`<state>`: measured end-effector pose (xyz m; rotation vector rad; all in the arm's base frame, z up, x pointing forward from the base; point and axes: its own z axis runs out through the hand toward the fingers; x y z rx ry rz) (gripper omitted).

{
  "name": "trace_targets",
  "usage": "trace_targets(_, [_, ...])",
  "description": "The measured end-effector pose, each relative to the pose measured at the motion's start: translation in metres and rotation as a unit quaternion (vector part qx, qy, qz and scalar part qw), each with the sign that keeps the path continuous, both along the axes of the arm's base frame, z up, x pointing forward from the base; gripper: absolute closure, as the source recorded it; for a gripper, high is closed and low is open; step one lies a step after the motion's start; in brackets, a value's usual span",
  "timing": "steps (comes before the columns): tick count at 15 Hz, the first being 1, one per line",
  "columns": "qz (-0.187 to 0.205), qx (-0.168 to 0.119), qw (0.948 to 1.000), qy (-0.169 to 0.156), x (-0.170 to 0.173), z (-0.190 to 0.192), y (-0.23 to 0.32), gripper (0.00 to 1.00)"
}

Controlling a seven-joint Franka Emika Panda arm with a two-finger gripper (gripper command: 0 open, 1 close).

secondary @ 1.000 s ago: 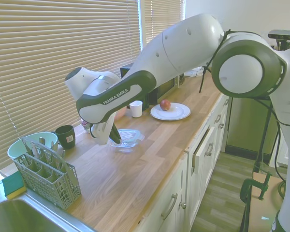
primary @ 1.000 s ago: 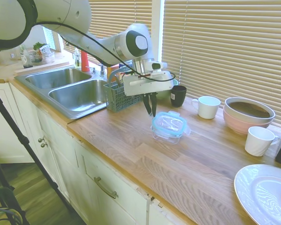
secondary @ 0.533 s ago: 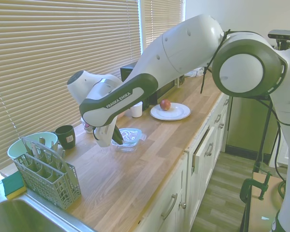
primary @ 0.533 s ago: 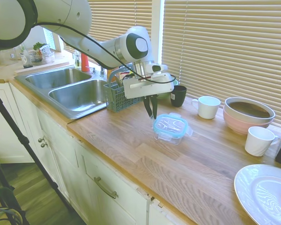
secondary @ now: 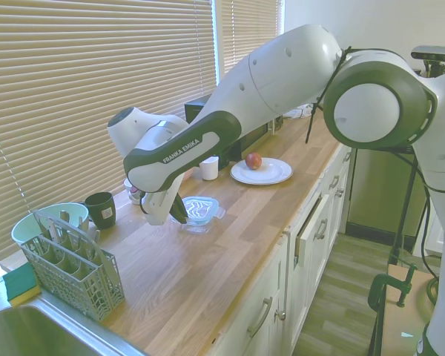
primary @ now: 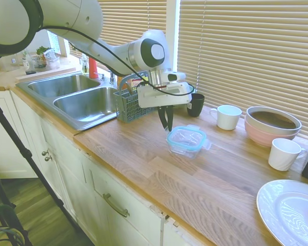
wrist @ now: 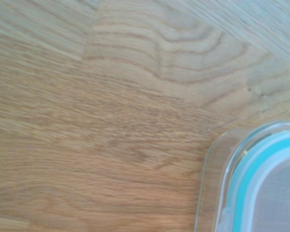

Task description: Cover the lid of the food container

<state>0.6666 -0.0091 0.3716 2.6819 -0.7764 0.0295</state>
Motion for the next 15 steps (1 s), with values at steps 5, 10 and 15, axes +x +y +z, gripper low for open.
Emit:
trace_targets(5, [-0.013, 0.024, 0.9995, -0.014, 0.003, 0.004, 0.002, 0.00])
trace_targets(10, [-0.029, 0.050, 0.9973, -0.046, 0.004, 0.022, -0.003, 0.00])
trace_targets(15, [-0.061, 0.106, 0.9899, -0.073, -0.056, 0.071, -0.012, 0.00])
